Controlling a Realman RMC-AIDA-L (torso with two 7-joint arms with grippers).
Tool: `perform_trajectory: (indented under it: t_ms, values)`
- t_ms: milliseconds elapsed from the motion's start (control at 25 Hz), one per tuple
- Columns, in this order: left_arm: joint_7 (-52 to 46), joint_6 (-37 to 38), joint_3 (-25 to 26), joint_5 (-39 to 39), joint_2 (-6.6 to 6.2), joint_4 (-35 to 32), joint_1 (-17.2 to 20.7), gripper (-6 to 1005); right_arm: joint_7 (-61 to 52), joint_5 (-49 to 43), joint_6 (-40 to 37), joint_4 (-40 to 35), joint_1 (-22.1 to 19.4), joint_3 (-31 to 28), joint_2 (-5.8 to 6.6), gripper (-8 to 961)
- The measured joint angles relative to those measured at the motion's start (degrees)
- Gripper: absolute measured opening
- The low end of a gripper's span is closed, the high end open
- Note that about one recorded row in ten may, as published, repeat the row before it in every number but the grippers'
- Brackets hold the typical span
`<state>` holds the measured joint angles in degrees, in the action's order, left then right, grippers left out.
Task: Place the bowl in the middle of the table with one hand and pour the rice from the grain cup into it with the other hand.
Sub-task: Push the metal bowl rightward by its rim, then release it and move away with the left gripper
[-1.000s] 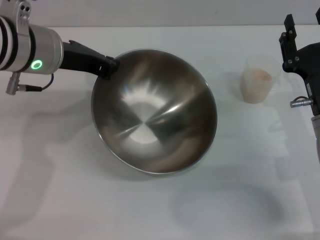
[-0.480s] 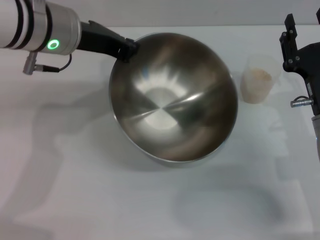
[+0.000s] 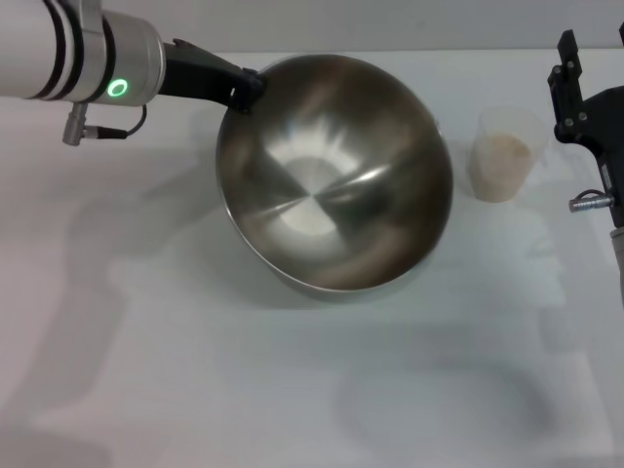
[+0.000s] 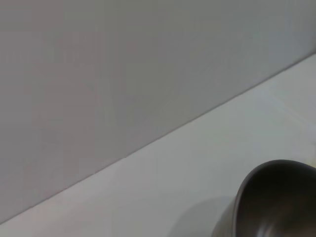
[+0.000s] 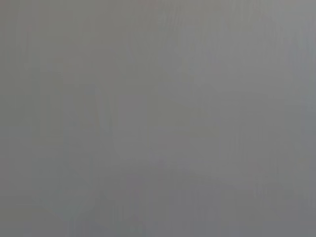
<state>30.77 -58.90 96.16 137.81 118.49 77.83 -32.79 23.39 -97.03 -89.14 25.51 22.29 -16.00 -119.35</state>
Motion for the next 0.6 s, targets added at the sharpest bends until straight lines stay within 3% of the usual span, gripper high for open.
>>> perform_trajectory:
  t_ms: [200,600]
  values:
    - [1.0,2.0,0.0,0.0,-0.02,-4.0,-0.2,42,0.2,0.0,0.0,-0.1,0.2,0.1,0.09,535]
    - [1.4,2.6,-0.3,-0.8,0.07,-4.8,-0.2,38,0.1,0.0,-0.1,-0.9,0.4,0.2,0.08,535]
